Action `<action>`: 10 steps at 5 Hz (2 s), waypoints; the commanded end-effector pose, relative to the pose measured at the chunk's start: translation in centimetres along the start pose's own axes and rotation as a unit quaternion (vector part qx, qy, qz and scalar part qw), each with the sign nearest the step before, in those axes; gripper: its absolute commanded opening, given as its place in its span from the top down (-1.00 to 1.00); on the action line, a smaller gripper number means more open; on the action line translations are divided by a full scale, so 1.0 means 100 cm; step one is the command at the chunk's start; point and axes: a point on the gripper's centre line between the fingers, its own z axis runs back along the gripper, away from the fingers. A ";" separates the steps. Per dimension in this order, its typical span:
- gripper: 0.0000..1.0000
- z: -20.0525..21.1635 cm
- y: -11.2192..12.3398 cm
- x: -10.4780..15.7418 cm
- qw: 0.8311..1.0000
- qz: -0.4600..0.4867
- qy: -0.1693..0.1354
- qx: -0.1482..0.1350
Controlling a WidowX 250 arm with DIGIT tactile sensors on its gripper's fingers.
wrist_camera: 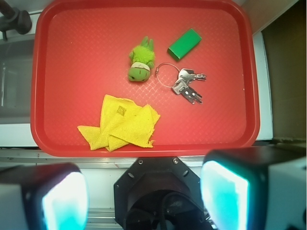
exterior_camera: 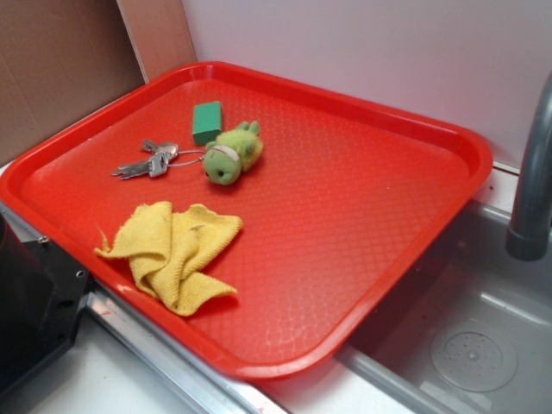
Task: Grab the green block.
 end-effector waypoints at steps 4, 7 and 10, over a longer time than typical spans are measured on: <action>-1.00 -0.049 0.051 0.059 0.977 0.195 -0.074 0.049; -1.00 -0.109 0.099 0.099 0.903 0.400 -0.125 0.100; -1.00 -0.183 0.127 0.146 0.871 0.460 -0.130 0.111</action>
